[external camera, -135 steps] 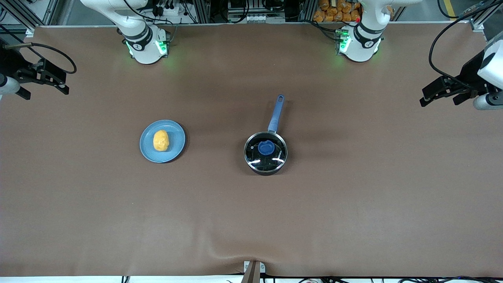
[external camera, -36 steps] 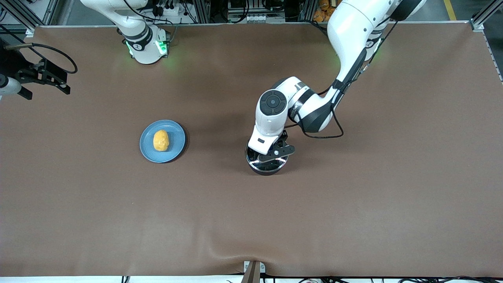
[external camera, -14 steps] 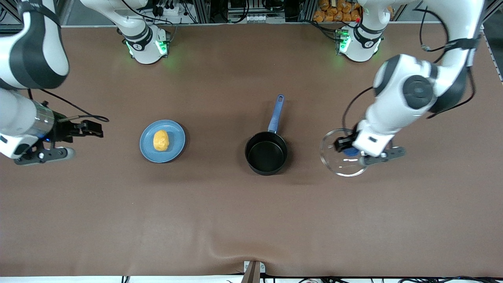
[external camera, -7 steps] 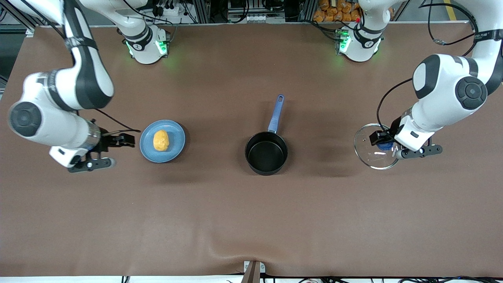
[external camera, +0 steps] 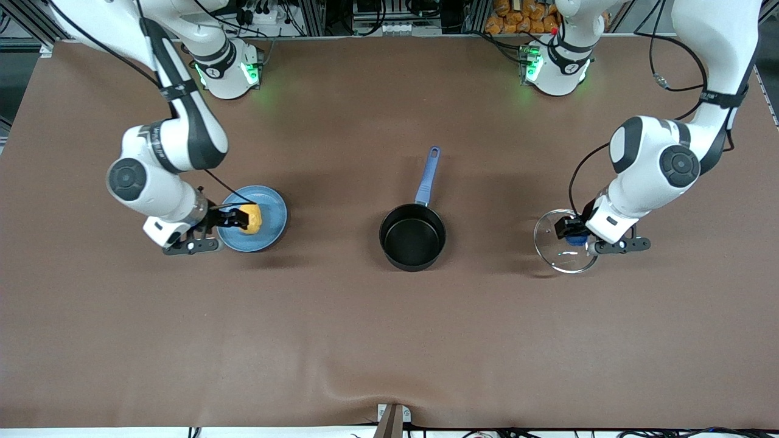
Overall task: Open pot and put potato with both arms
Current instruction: 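Lower the lid with the left gripper while the right gripper grasps the potato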
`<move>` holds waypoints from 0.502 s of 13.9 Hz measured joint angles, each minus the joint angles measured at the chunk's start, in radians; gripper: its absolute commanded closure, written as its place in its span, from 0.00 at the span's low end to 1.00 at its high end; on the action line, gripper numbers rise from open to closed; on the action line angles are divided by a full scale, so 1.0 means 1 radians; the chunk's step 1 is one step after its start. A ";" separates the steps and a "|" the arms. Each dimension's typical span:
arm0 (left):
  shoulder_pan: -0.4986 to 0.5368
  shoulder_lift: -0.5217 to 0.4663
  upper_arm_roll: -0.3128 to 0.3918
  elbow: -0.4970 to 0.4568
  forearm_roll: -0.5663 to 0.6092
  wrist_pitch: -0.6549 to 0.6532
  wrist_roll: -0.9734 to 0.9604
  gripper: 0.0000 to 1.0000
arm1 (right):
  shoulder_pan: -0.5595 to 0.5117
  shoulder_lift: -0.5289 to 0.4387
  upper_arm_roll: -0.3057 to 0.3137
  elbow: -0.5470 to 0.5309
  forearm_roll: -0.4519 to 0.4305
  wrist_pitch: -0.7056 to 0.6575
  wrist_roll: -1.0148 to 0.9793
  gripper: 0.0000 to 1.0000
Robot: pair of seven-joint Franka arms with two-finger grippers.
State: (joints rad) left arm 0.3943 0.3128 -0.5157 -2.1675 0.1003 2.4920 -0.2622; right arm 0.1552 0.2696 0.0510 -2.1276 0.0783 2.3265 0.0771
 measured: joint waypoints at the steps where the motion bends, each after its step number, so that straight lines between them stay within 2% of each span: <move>1: 0.010 0.021 0.001 -0.002 0.021 0.019 0.001 0.50 | 0.013 0.000 0.001 -0.018 0.000 0.011 0.023 0.00; 7: 0.040 0.128 0.001 -0.006 0.117 0.112 0.001 0.49 | 0.020 0.004 -0.004 -0.118 0.000 0.108 0.046 0.00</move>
State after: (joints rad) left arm 0.4340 0.4410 -0.5144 -2.1730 0.2175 2.6045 -0.2614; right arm 0.1754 0.2732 0.0472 -2.2452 0.0786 2.4342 0.1234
